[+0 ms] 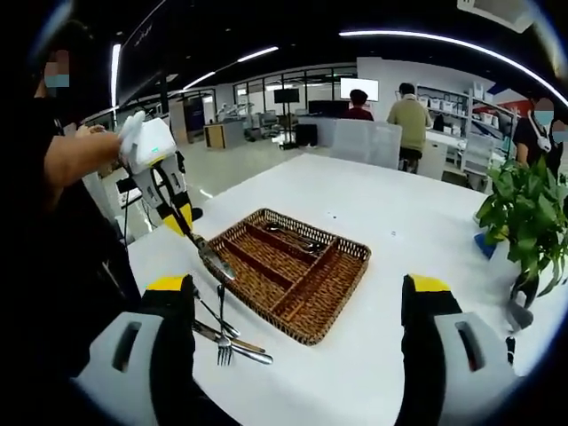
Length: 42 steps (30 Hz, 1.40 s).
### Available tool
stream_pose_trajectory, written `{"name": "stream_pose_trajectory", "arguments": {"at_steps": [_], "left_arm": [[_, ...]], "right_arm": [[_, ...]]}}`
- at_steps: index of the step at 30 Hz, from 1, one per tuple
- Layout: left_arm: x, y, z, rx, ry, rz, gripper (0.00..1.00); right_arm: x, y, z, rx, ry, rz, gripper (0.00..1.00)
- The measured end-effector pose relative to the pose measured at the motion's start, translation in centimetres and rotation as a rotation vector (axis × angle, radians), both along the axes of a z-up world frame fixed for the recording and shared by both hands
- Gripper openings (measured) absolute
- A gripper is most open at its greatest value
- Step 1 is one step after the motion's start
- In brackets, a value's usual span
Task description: Arrange the knives, forks, and spoons in their matching storage slots by inserting each utensil handle-first until every utensil is classified and aligned in the correct compartment
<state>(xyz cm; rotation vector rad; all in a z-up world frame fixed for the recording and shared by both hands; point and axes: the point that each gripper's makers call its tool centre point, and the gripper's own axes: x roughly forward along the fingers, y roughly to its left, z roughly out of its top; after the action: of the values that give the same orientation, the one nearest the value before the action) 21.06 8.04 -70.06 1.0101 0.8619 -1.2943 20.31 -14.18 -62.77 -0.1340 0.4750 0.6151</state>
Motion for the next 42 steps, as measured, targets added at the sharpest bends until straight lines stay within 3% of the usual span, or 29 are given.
{"name": "stream_pose_trajectory", "arguments": {"at_steps": [12,42], "left_arm": [[1.6,0.1,-0.8,0.007,-0.024,-0.001,0.05],[9.0,-0.6,-1.0,0.013,-0.121,0.015,0.05]], "right_arm": [[0.3,0.1,0.5,0.014,-0.002,-0.001,1.00],[1.1,-0.1,1.7,0.042,-0.002,-0.018,1.00]]}}
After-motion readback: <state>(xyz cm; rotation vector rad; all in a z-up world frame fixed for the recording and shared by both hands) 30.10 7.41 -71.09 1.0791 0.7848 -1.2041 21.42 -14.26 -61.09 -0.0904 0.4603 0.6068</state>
